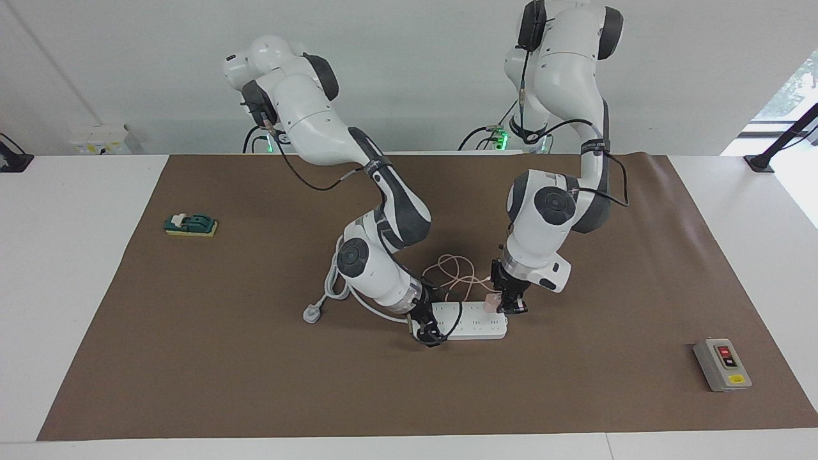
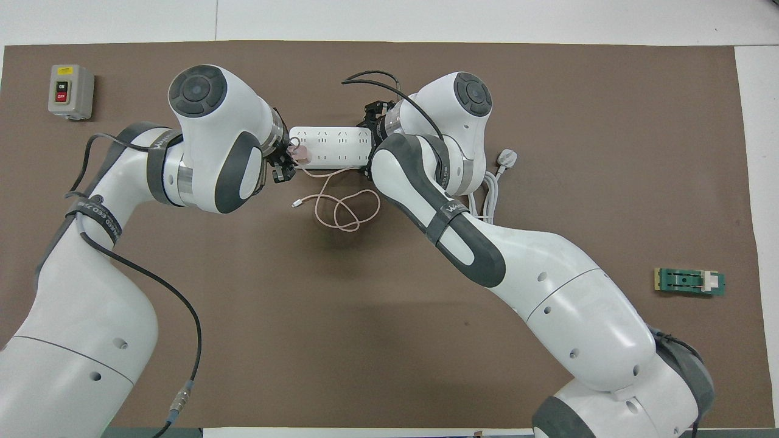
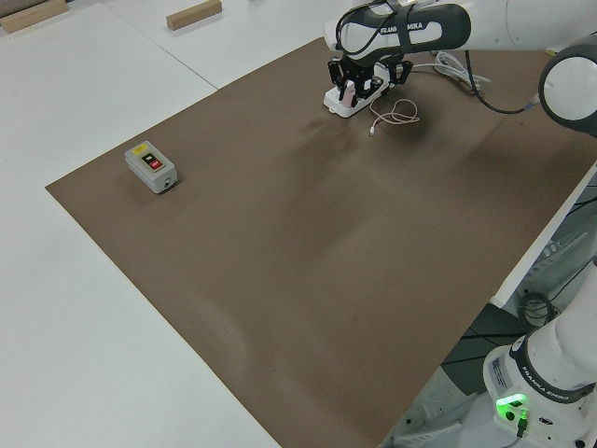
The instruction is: Unplug charger and place it aside
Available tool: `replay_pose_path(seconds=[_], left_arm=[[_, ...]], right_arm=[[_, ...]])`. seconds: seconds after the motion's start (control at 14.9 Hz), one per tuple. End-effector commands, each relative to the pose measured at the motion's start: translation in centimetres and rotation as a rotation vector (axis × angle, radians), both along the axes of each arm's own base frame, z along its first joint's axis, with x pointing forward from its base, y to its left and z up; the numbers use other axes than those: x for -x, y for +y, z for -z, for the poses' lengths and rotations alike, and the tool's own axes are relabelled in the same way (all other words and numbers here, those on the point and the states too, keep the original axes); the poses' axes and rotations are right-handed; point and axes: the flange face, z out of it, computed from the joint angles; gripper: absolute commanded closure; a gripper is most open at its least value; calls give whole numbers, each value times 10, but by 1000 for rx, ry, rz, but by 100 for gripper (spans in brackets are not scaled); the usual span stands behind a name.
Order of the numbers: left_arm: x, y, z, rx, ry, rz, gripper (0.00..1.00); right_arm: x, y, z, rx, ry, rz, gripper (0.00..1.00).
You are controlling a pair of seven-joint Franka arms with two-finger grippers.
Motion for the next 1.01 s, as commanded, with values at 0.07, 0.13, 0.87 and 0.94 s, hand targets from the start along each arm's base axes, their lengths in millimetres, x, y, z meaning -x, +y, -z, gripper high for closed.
replay_pose_path(seconds=[0.07, 0.13, 0.87, 0.94], left_arm=[[14, 46, -71, 7, 24, 55, 100], [14, 52, -75, 7, 28, 58, 100], [20, 55, -64, 10, 6, 66, 100], [21, 54, -62, 12, -7, 73, 100]], right_arm=[[5, 0, 1, -14, 4, 7, 0], [5, 0, 1, -14, 4, 7, 0], [5, 0, 1, -14, 6, 9, 1], [5, 0, 1, -14, 4, 10, 1]])
